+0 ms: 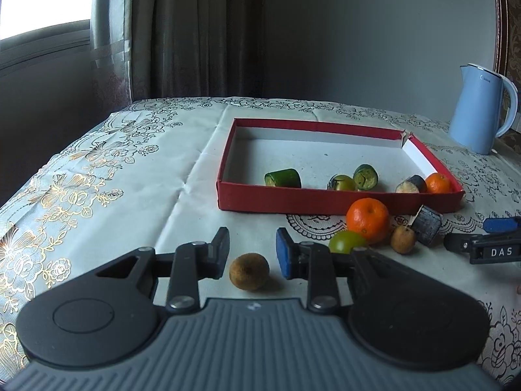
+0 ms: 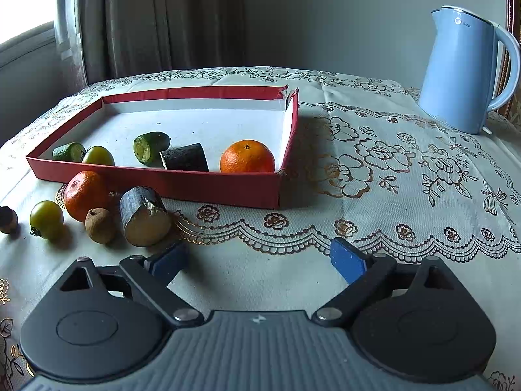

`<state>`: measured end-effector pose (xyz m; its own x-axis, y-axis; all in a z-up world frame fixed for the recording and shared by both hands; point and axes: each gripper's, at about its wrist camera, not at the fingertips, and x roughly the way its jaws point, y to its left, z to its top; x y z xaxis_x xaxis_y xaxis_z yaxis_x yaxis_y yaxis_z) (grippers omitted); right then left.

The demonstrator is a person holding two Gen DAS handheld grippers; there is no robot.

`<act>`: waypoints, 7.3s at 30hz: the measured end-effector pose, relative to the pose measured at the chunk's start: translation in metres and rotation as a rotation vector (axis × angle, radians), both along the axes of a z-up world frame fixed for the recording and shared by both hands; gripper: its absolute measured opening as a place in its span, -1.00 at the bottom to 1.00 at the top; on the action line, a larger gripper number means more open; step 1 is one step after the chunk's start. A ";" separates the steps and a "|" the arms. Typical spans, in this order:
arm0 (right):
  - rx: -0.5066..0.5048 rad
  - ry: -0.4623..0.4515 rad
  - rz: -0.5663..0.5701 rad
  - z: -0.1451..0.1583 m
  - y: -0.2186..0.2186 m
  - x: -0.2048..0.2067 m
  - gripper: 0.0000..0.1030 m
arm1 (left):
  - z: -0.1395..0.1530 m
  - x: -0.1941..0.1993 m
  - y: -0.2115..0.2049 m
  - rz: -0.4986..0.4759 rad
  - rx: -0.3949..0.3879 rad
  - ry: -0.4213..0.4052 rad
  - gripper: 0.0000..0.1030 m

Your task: Organize fruits

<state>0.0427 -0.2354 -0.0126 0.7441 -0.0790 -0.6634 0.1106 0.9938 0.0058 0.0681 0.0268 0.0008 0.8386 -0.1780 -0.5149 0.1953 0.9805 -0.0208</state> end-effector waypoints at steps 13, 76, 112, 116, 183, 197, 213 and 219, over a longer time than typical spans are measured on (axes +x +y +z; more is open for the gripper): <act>0.095 -0.041 0.000 0.002 -0.012 -0.003 0.95 | 0.049 0.060 -0.048 -0.020 0.041 -0.083 -0.46; 0.278 -0.166 0.012 0.005 -0.037 -0.018 0.99 | -0.001 -0.010 0.020 0.159 0.014 -0.043 0.79; -0.042 -0.051 0.370 0.005 0.044 0.021 -0.31 | -0.027 -0.009 0.033 0.144 -0.017 0.078 0.85; -0.037 -0.052 0.366 0.005 0.043 0.021 -0.34 | -0.028 -0.009 0.034 0.144 -0.018 0.086 0.87; 0.045 -0.077 0.084 0.005 0.006 -0.018 0.42 | -0.028 -0.009 0.035 0.189 -0.005 0.094 0.94; 0.001 -0.028 0.090 -0.002 0.011 -0.014 0.74 | -0.027 -0.012 0.022 0.214 0.090 0.066 1.00; 0.131 -0.075 0.079 0.000 -0.007 -0.019 0.75 | -0.016 -0.011 -0.028 0.117 0.153 0.028 1.00; 0.159 -0.086 0.076 0.000 -0.011 -0.021 0.75 | -0.014 -0.005 -0.041 0.082 0.162 0.003 1.00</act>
<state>0.0219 -0.2464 -0.0127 0.7984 0.0801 -0.5968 0.0281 0.9851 0.1699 0.0629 -0.0138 -0.0130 0.8452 -0.0230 -0.5340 0.1143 0.9837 0.1386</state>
